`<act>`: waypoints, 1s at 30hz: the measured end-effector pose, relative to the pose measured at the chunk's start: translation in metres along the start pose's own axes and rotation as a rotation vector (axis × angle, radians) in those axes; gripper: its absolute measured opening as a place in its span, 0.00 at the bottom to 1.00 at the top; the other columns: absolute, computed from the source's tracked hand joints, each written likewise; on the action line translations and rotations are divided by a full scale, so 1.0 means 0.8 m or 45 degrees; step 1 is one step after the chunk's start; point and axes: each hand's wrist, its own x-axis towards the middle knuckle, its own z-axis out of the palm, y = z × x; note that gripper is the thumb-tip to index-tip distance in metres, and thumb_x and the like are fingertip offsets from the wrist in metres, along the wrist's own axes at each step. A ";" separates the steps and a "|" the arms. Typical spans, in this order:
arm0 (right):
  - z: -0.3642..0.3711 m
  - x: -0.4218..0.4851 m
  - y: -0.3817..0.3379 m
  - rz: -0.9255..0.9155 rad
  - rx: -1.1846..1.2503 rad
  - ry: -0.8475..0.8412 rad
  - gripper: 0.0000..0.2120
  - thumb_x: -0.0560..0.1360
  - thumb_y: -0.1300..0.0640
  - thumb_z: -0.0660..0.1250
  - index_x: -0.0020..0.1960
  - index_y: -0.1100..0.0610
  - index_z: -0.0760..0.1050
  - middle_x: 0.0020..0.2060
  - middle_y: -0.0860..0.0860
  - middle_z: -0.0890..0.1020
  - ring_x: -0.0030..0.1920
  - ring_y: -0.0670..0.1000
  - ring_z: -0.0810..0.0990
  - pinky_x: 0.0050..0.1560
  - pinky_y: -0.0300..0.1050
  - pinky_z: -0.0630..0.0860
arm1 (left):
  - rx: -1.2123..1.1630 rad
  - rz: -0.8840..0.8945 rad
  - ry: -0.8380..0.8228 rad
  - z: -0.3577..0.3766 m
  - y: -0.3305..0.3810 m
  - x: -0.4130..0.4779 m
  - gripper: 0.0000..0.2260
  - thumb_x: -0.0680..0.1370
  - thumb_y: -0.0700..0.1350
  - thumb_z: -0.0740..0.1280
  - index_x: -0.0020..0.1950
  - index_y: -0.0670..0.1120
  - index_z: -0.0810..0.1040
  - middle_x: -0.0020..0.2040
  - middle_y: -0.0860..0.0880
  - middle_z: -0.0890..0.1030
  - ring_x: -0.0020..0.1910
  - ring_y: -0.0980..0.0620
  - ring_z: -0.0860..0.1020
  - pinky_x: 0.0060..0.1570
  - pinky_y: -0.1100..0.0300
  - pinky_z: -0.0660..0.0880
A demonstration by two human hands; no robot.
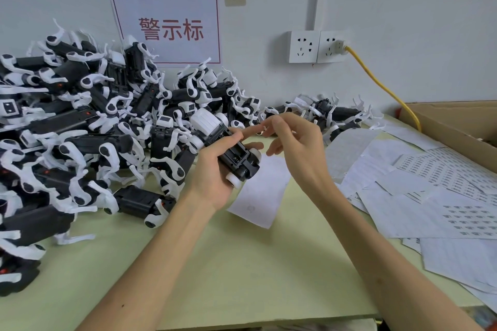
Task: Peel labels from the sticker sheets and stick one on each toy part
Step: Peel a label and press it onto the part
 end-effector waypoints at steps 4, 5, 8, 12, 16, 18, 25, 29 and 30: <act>-0.002 0.001 -0.001 0.023 0.052 -0.055 0.10 0.81 0.63 0.64 0.46 0.58 0.83 0.37 0.49 0.84 0.31 0.50 0.79 0.36 0.41 0.75 | -0.006 0.003 0.006 -0.003 0.000 0.002 0.12 0.79 0.49 0.65 0.46 0.51 0.89 0.52 0.48 0.86 0.48 0.53 0.81 0.53 0.60 0.73; -0.002 0.002 -0.001 0.016 0.029 -0.078 0.08 0.80 0.64 0.65 0.46 0.58 0.83 0.37 0.47 0.84 0.31 0.49 0.79 0.35 0.39 0.75 | 0.007 0.005 0.002 -0.004 0.000 0.003 0.12 0.79 0.48 0.65 0.45 0.52 0.88 0.51 0.49 0.86 0.48 0.53 0.81 0.53 0.60 0.74; -0.001 0.002 0.003 0.034 -0.026 -0.123 0.04 0.77 0.64 0.69 0.45 0.59 0.82 0.39 0.48 0.84 0.31 0.48 0.80 0.34 0.37 0.74 | 0.000 -0.013 0.074 -0.003 0.001 0.004 0.10 0.77 0.48 0.68 0.48 0.47 0.88 0.47 0.47 0.86 0.46 0.52 0.81 0.47 0.61 0.77; 0.003 0.001 0.009 -0.052 -0.190 -0.103 0.06 0.76 0.63 0.71 0.42 0.54 0.80 0.36 0.40 0.83 0.31 0.46 0.79 0.35 0.46 0.77 | 0.056 -0.018 0.155 -0.003 0.002 0.005 0.09 0.77 0.47 0.68 0.46 0.47 0.88 0.49 0.46 0.85 0.48 0.50 0.80 0.46 0.60 0.77; 0.004 0.000 0.013 -0.089 -0.255 -0.102 0.07 0.75 0.61 0.71 0.43 0.50 0.78 0.39 0.43 0.84 0.32 0.55 0.79 0.39 0.57 0.80 | 0.147 -0.042 0.203 0.001 0.003 0.002 0.10 0.78 0.46 0.67 0.44 0.49 0.88 0.48 0.46 0.85 0.42 0.53 0.81 0.35 0.64 0.77; 0.003 0.001 0.014 -0.091 -0.256 -0.090 0.06 0.75 0.61 0.71 0.43 0.51 0.79 0.39 0.45 0.84 0.32 0.56 0.79 0.39 0.57 0.80 | 0.153 -0.051 0.222 0.001 0.003 0.002 0.09 0.78 0.47 0.68 0.48 0.46 0.88 0.49 0.44 0.85 0.42 0.53 0.82 0.34 0.64 0.77; 0.003 0.002 0.011 -0.067 -0.280 -0.051 0.09 0.74 0.60 0.74 0.39 0.49 0.78 0.36 0.40 0.82 0.31 0.49 0.78 0.37 0.49 0.79 | 0.198 -0.043 0.249 -0.001 0.002 0.003 0.13 0.80 0.46 0.66 0.58 0.41 0.84 0.49 0.42 0.84 0.39 0.54 0.81 0.29 0.66 0.74; 0.002 0.002 0.010 -0.055 -0.305 -0.039 0.10 0.75 0.59 0.74 0.39 0.49 0.77 0.36 0.41 0.82 0.33 0.51 0.80 0.36 0.42 0.75 | 0.285 -0.010 0.239 -0.002 0.001 0.004 0.17 0.75 0.49 0.69 0.60 0.41 0.84 0.49 0.42 0.83 0.44 0.53 0.81 0.34 0.65 0.76; 0.002 0.002 0.010 -0.047 -0.305 -0.046 0.10 0.75 0.60 0.74 0.39 0.50 0.77 0.36 0.41 0.82 0.33 0.52 0.81 0.36 0.40 0.74 | 0.303 -0.004 0.237 -0.002 0.000 0.004 0.17 0.75 0.49 0.70 0.60 0.42 0.84 0.49 0.42 0.83 0.46 0.52 0.81 0.37 0.64 0.76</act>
